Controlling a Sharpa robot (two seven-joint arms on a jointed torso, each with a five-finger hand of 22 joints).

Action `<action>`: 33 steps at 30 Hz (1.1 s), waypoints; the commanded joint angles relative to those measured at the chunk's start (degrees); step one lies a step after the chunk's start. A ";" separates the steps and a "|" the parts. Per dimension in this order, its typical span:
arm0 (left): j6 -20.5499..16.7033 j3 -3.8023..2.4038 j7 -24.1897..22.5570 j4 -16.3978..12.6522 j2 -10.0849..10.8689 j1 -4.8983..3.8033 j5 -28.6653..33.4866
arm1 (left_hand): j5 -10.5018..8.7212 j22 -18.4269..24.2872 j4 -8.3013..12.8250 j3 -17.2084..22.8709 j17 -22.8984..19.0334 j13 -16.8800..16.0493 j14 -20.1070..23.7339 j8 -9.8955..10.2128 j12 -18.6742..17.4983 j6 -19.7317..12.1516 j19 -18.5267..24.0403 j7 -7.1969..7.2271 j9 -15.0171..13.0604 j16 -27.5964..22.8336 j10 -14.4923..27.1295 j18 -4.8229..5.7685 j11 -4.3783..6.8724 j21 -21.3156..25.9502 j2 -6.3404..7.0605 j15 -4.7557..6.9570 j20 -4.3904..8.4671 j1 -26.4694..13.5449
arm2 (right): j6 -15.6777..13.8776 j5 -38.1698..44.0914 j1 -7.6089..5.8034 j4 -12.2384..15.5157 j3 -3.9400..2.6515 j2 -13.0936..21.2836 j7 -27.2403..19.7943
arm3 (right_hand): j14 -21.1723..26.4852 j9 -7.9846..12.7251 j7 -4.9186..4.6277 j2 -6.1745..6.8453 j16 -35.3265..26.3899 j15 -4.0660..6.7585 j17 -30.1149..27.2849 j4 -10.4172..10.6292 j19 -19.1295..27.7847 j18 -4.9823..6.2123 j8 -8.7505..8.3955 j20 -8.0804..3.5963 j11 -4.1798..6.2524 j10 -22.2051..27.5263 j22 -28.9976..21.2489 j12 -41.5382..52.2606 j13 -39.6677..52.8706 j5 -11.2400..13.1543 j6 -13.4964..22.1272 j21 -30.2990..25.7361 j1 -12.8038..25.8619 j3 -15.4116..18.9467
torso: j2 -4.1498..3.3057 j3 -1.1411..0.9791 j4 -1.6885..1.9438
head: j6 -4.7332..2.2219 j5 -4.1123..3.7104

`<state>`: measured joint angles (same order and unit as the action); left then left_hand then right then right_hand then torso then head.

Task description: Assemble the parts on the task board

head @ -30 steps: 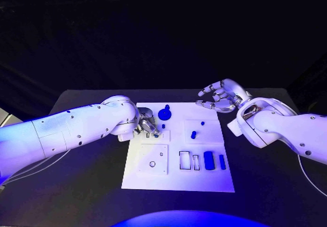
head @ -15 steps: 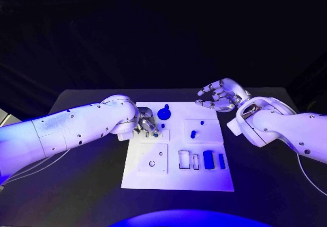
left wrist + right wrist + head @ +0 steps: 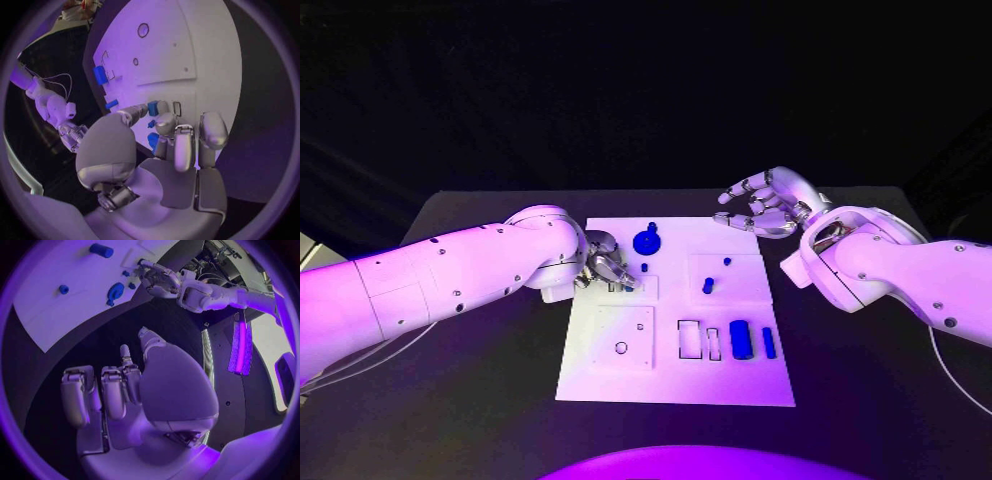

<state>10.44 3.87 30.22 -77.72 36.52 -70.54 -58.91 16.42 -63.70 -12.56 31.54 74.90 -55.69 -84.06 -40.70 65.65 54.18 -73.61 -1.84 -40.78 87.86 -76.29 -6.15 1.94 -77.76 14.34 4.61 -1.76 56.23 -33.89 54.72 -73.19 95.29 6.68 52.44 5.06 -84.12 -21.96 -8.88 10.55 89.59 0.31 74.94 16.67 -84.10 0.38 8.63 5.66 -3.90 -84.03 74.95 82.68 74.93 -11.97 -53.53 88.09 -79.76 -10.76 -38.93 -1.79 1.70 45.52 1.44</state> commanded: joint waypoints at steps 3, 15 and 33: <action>0.03 -0.25 0.29 -0.83 0.59 0.03 -0.46 | -0.10 -0.07 -1.39 -2.35 10.19 -0.19 -4.62 0.39 -0.20 0.15 -0.37 -0.11 -0.08 -0.09 0.35 0.62 0.01 0.30 -0.25 0.38 0.24 0.34 | 0.36 0.21 0.06 0.02 -0.01 0.05 -0.73 | -5.42 -0.04 0.04 0.11 -0.36 -0.19 13.23 -0.04 -4.93 0.14 0.23 0.18 -0.15 -0.37 13.97 -0.42 9.61 -0.32 0.14 -0.26 0.64 -0.25 | 0.01 -0.01 0.04 | -0.14 -0.01; -1.88 -1.09 -0.26 -1.53 1.27 0.03 0.36 | -0.98 0.04 -4.04 -5.70 10.09 -0.19 -4.59 0.69 -0.24 0.20 -0.32 -0.15 -0.19 -0.13 0.42 0.59 -0.04 0.42 -0.70 0.35 0.22 0.86 | 0.37 0.20 0.14 -0.06 -0.01 0.07 -0.76 | -5.42 -0.04 0.04 0.11 -0.36 -0.19 13.23 -0.04 -4.93 0.14 0.23 0.18 -0.15 -0.37 13.97 -0.42 9.61 -0.32 0.14 -0.26 0.64 -0.25 | -0.06 -0.02 -0.06 | -0.46 -0.02; 1.30 -4.62 -1.83 5.22 2.02 -4.10 3.00 | -0.23 5.84 -3.98 -9.70 6.39 6.66 -3.31 7.19 -5.52 -5.57 3.78 -3.35 2.86 -1.96 6.29 -0.57 -2.79 3.90 -2.69 -1.95 -1.75 6.07 | 0.37 0.20 0.18 -0.40 -0.01 0.29 -0.69 | -5.40 -0.04 0.04 0.11 -0.40 -0.19 13.14 -0.02 -4.87 0.17 0.23 0.18 -0.16 -0.32 13.91 -0.48 9.57 -0.32 0.19 -0.39 0.87 -0.23 | -0.10 -0.10 -0.11 | -1.08 0.48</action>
<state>10.61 -0.70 29.85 -73.48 39.19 -74.38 -56.37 15.98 -58.16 -16.43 22.20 74.95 -49.30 -84.04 -33.74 60.45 48.83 -70.18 -5.10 -38.01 86.15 -70.38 -6.16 -0.85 -74.07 11.67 2.94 -3.50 61.92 -33.91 54.72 -73.04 94.89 6.68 52.73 5.00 -84.13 -21.97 -8.88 10.86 89.37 0.31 74.92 16.67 -84.10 0.38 8.63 5.66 -3.90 -84.03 74.92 82.45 74.92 -11.97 -53.53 87.86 -79.46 -10.76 -38.85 -1.85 1.74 44.59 1.83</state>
